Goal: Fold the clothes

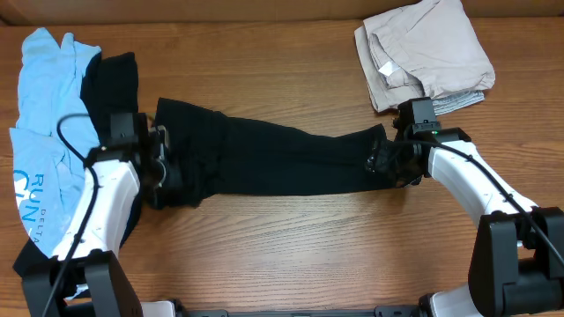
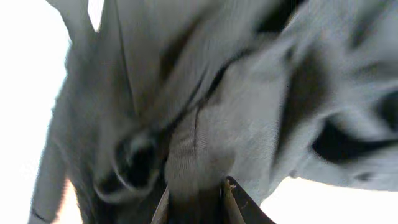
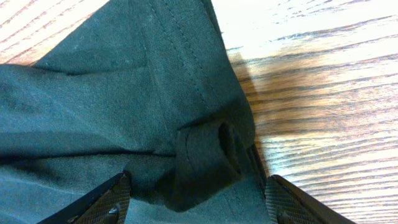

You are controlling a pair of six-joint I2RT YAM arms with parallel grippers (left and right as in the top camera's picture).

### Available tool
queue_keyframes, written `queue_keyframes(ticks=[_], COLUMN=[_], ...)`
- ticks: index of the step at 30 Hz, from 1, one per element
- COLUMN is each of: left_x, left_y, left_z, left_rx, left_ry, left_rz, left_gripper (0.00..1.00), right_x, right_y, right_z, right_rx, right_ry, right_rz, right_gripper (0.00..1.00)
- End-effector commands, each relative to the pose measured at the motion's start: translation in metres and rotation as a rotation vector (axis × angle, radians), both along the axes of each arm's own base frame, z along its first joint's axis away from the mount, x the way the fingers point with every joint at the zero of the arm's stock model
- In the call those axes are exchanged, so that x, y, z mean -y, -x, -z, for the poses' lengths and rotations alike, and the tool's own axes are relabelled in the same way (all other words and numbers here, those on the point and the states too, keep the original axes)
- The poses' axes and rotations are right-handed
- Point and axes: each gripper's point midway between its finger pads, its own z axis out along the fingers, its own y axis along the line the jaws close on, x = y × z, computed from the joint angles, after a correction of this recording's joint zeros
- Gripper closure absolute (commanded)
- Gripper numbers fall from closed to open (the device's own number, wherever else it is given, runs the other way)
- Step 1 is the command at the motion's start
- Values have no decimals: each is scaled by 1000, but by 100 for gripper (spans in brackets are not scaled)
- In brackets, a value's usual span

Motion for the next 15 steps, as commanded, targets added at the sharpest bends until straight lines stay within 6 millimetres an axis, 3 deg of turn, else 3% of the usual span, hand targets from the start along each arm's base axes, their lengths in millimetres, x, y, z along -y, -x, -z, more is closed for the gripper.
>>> queue_keyframes(ticks=[1, 6, 10, 13, 15], left_x=[-11, -23, -34, -20, -11], left_y=[-27, -47, -67, -63, -58], left_z=[-22, -18, 3, 27, 30], left_rx=[92, 145, 157, 96, 75], left_ry=[-73, -134, -183, -105, -55], left_rz=[47, 29, 11, 39, 55], left_gripper=[73, 71, 70, 75, 75], right_x=[-1, -1, -1, -1, -1], right_y=[-8, -8, -8, -8, -7], right_z=[-6, -6, -6, -6, -5], right_rx=[21, 21, 23, 21, 17], right_ry=[-4, -4, -4, -4, -4], right_rz=[0, 0, 0, 0, 0], right_gripper=[27, 27, 27, 27, 27])
